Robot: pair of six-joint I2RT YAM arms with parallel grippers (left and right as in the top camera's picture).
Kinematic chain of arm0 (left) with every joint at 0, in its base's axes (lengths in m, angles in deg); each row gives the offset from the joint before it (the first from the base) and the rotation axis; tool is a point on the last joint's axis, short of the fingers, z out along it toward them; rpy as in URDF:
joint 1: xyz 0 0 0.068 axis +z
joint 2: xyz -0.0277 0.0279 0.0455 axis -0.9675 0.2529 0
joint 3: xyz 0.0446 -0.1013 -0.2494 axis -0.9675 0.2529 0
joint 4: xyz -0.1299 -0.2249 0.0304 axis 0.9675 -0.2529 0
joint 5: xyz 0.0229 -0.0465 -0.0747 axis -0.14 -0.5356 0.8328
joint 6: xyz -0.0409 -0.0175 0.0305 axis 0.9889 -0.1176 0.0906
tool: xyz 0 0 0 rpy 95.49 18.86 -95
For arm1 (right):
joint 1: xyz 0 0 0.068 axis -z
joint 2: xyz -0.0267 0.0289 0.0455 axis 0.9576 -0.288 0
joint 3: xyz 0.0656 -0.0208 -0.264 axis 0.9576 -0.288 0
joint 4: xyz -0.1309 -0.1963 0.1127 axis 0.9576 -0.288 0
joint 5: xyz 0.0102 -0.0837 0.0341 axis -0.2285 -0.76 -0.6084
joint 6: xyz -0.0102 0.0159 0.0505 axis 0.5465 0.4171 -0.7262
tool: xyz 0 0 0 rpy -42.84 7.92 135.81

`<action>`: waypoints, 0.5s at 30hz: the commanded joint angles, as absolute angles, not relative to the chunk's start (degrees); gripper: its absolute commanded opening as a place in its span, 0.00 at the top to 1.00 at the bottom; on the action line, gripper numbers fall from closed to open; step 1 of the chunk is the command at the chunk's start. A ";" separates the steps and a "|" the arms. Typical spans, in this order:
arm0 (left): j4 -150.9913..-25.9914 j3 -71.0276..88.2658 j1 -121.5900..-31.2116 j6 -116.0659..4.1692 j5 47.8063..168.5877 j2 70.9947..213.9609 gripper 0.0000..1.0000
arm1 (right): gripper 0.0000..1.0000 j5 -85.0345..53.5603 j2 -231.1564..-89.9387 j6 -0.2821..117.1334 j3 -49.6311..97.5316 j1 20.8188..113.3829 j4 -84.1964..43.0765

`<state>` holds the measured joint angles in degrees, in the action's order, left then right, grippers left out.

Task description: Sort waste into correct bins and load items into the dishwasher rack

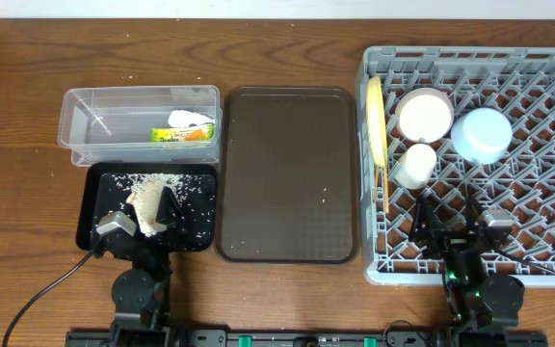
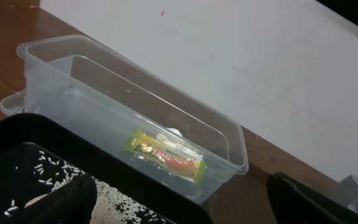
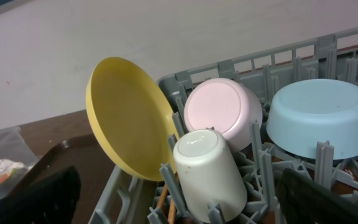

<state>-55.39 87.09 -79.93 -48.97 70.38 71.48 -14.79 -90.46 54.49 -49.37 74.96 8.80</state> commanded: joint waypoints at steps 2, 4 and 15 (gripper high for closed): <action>-57.47 88.24 -79.65 -50.25 70.93 71.54 0.10 | 0.01 -14.57 -90.07 53.70 -49.61 74.89 8.76; -57.47 88.24 -79.65 -50.25 70.93 71.54 0.10 | 0.01 -14.55 -90.07 53.70 -49.61 74.89 8.76; -57.47 88.24 -79.65 -50.25 70.93 71.54 0.10 | 0.01 -14.57 -90.07 53.70 -49.61 74.89 8.76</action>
